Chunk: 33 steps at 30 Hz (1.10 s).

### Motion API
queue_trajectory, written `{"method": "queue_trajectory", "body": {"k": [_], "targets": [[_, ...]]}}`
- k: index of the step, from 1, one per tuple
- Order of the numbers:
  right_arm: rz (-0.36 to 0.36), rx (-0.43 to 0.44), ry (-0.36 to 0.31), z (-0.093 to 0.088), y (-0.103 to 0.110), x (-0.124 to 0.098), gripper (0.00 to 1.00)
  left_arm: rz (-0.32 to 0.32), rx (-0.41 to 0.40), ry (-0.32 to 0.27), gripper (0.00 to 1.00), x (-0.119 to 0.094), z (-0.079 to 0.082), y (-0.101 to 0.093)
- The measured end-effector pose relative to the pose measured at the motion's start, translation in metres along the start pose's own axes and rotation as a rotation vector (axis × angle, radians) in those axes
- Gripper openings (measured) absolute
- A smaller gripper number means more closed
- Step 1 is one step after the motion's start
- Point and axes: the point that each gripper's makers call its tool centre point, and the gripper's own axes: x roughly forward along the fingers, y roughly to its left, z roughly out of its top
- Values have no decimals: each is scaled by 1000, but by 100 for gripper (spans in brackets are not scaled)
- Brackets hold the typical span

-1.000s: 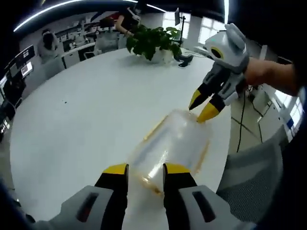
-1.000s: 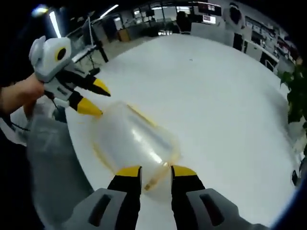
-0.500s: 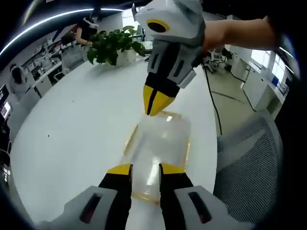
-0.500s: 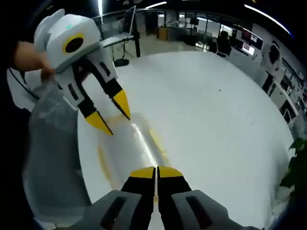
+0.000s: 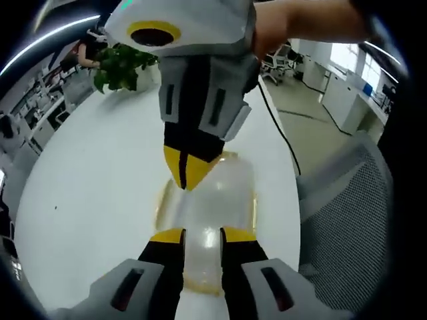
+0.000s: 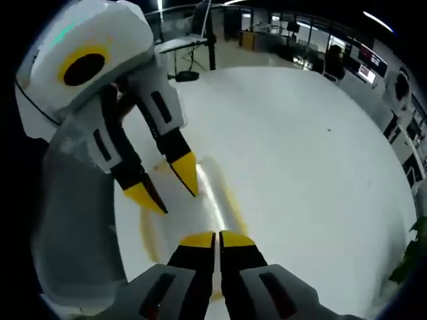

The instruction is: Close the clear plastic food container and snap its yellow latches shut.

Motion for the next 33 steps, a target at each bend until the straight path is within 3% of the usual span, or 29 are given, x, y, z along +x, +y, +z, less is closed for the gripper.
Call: {"method": "queue_trajectory", "body": {"k": [7,10,12,15,19,21,23,24,27,30,33], "targets": [[-12,-7,-20,9,-6,4,3,-24,57,21,16,6,1,-12],[-10,-8,-21,10,-8,8,9,-41,61,33,18,7,-1,-17],[-11,-28,-11,10,-8,12,14,-55,109,26,18,7,-1,-20],[-57,-61,19,7,-20,15,20,-48,110,36,24,6,-2,-22],[33,47,-18,13,-14,20,28,-44,107,47,39,5,0,-26],[143,113,-3,10,-3,24,29,-48,89,38,49,7,1,-27],[188,154,12,8,0,24,27,-55,65,37,52,9,2,-25],[174,140,19,8,-5,23,27,-57,66,37,52,9,2,-25],[92,-39,28,12,-18,14,25,-9,151,39,47,3,4,-17],[131,-38,13,17,-5,8,25,-17,51,1,46,-5,10,-21],[175,-119,-16,24,8,11,24,0,43,-10,45,-7,15,-20]]}}
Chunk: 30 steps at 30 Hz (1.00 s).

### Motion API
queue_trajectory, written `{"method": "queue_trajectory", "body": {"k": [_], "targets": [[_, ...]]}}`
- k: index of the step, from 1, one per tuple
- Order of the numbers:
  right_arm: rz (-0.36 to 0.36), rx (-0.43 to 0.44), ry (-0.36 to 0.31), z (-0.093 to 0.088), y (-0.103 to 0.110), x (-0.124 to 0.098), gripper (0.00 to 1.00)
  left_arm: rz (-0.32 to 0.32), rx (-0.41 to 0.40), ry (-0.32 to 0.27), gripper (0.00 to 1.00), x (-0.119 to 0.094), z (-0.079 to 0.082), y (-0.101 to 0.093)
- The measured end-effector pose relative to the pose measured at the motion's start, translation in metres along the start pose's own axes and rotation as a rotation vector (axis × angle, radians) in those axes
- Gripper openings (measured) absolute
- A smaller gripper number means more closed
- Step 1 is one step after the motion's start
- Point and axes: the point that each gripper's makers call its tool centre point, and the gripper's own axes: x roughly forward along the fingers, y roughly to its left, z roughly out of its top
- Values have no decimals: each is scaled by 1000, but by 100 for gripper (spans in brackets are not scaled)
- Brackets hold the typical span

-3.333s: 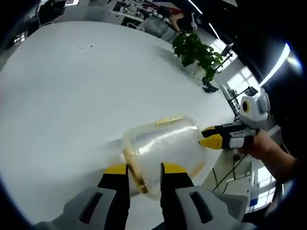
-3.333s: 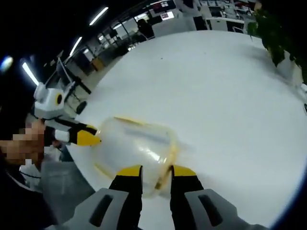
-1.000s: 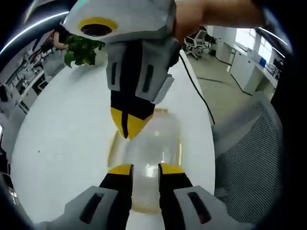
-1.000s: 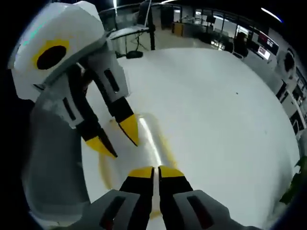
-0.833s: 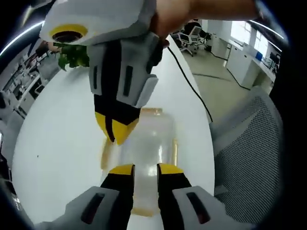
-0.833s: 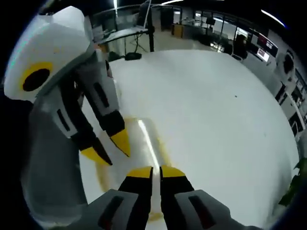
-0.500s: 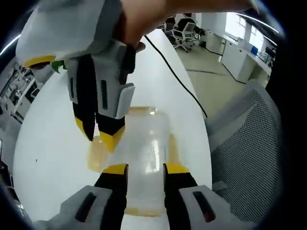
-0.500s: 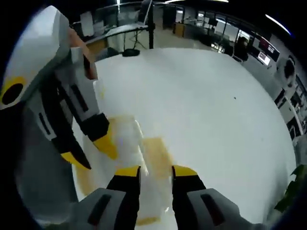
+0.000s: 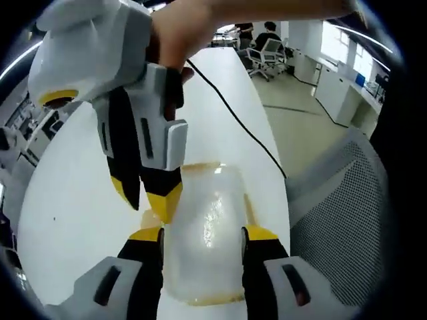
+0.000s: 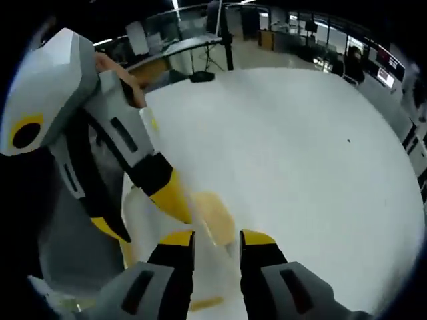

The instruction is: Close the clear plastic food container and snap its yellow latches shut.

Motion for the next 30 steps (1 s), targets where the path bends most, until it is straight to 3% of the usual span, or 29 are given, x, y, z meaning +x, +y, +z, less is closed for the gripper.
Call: {"method": "queue_trajectory", "body": {"k": [2,5,6,7,11,13,19,26,27,30], "targets": [[23,-6,23,-3,4,6,21,-1,-38,5,45,3,1,-4],[33,-73,108,-18,7,15,22,-7,-47,13,45,10,0,-12],[51,-17,23,-4,10,16,22,8,-62,43,47,10,-5,-13],[37,-28,74,-11,6,16,22,17,-54,42,47,13,-6,-13],[45,-22,59,-12,5,14,22,45,-102,72,51,19,-12,-18],[46,-19,56,-13,5,14,22,82,-149,51,51,19,-7,-14],[73,-2,83,-13,3,14,23,130,-100,67,51,18,-4,-16],[175,-57,238,-20,8,14,24,164,-34,108,49,17,1,-22],[200,-45,284,-23,9,14,24,153,-22,122,50,16,1,-24],[235,-41,322,-24,7,16,25,163,21,151,51,11,3,-25]]}}
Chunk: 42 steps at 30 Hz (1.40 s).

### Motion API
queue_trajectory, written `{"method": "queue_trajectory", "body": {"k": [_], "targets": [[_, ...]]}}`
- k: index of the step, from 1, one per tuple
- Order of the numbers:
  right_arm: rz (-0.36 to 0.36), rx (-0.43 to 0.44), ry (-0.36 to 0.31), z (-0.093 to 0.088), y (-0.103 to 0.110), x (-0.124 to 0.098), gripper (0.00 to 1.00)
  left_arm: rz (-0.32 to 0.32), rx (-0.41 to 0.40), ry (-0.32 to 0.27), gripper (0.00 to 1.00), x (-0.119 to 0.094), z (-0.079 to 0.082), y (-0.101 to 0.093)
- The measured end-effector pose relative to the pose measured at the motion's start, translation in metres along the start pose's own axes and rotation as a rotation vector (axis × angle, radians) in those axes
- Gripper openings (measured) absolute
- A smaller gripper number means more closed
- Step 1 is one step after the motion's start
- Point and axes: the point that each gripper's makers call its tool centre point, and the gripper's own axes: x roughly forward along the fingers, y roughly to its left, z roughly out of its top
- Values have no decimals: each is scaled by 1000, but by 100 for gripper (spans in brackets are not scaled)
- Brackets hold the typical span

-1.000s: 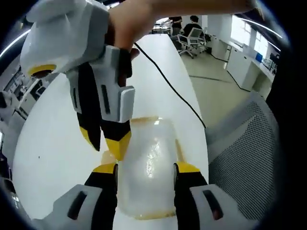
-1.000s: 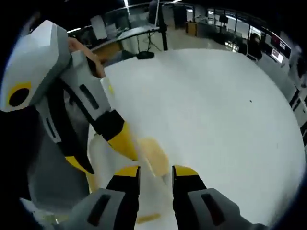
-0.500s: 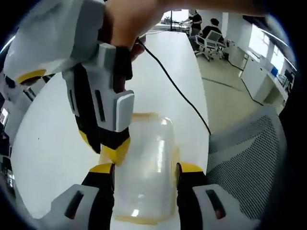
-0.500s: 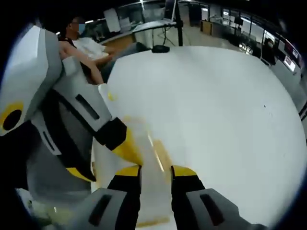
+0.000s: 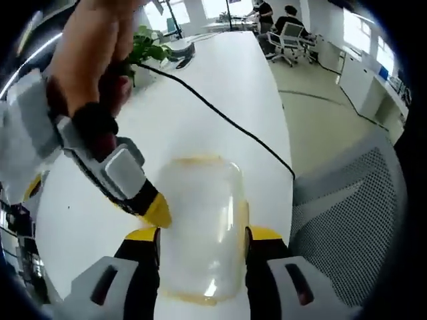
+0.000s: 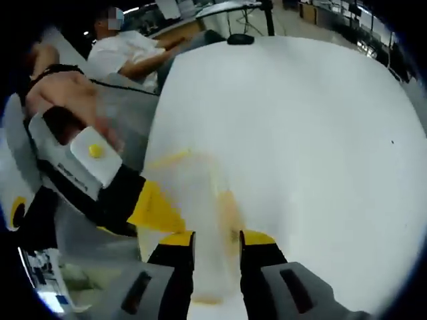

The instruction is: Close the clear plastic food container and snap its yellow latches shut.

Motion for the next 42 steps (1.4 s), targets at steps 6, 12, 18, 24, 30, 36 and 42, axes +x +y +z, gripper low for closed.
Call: {"method": "queue_trajectory", "body": {"k": [6,12,18,24,30,36,42], "targets": [[55,35,54,1,2,3,25,6,131,50,45,11,-1,-17],[69,16,61,-1,4,4,24,39,168,116,48,21,-14,-18],[63,24,41,-4,1,1,23,-18,152,58,45,18,-15,-12],[60,97,35,-8,-7,-2,22,-79,201,24,44,20,-15,-5],[41,130,52,-8,-8,-1,21,-155,174,2,43,20,-13,-4],[31,110,59,-9,-9,-1,20,-152,168,-12,41,21,-13,-2],[27,116,65,-8,-10,2,19,-120,151,-32,39,23,-15,-3]]}}
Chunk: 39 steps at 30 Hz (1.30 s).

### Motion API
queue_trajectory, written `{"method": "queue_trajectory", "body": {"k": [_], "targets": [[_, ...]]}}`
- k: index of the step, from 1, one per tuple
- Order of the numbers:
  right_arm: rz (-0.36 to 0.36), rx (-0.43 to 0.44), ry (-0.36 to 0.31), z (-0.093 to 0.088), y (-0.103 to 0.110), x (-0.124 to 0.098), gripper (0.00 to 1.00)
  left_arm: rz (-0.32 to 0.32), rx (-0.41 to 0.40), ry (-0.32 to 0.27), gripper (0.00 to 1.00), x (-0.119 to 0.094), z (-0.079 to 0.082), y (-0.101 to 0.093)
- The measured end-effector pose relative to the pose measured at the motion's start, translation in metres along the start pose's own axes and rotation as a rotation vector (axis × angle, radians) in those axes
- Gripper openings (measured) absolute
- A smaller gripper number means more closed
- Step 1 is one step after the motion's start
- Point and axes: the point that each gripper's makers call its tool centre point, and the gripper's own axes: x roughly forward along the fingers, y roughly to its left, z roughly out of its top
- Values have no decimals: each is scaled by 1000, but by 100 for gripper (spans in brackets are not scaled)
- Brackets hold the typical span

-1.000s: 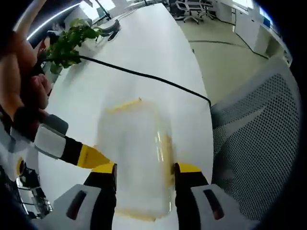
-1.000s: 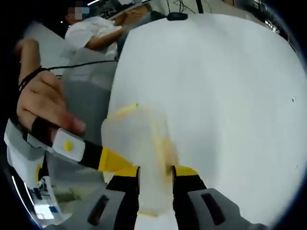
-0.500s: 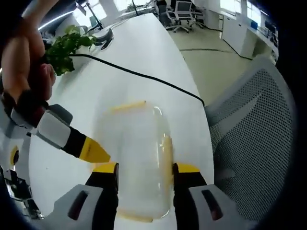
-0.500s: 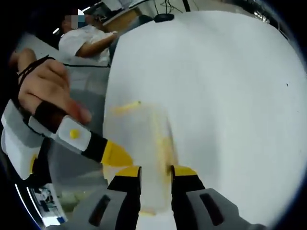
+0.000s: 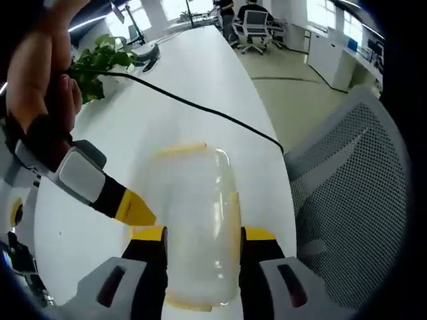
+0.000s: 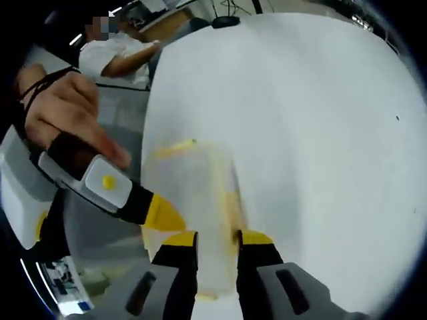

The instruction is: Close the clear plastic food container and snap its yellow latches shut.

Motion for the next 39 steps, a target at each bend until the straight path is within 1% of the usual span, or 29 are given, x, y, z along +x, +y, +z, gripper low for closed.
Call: {"method": "queue_trajectory", "body": {"k": [4,5,7,8,9,10,11,12,13,14,16,18,20,21,22,25,26,28,29,30,31,32,33,35,36,37,39], "targets": [[-4,0,30,1,1,1,18,0,-11,-31,38,0,0,-1],[-7,5,45,1,0,1,18,-4,-1,-28,38,1,1,-1],[-11,-8,46,0,1,1,19,-4,2,-19,39,1,2,-1],[-7,-30,46,0,1,0,20,2,15,-10,39,1,2,-2],[3,-98,49,1,1,0,20,4,18,-4,39,0,2,-3],[6,-135,51,3,2,1,20,8,22,3,40,0,3,-3],[10,-203,59,4,3,0,21,11,24,6,40,0,2,-3],[10,-251,73,5,4,1,21,16,26,6,40,0,2,-3],[9,-241,81,5,4,1,22,15,27,2,39,0,2,-3],[7,-186,96,5,4,1,22,17,29,1,39,-1,2,-3],[19,-191,109,6,3,4,24,20,28,2,39,-1,2,-3],[44,-168,110,6,6,9,29,20,28,6,39,-1,2,-3],[64,-144,111,6,5,7,28,20,24,9,38,-1,2,-3],[76,-151,100,6,5,6,27,22,23,12,38,-1,2,-3],[88,-83,98,7,4,6,25,24,17,12,38,-1,2,-3],[94,-86,79,9,0,2,18,21,12,7,38,-1,1,-4],[95,-74,76,9,1,3,17,21,9,6,37,-1,1,-4],[91,-99,80,8,8,6,18,11,-5,-3,38,-1,3,-6],[117,-80,117,3,13,7,19,6,-43,-18,38,0,5,-9],[128,-125,101,7,13,15,22,23,-28,-7,37,0,4,-7],[135,-121,120,8,13,15,25,24,-30,-13,37,0,3,-6],[143,-117,138,8,13,16,24,26,-33,-19,37,0,2,-5],[133,-98,109,9,11,15,25,24,-29,-26,37,0,2,-6],[129,-89,125,7,4,12,25,31,10,-38,37,1,3,-1],[123,-77,131,5,1,11,26,32,2,-33,37,1,4,-1],[124,-65,126,6,2,12,26,34,12,-12,37,1,5,-3],[112,-79,137,8,6,12,27,41,5,-1,37,1,5,-4]]}}
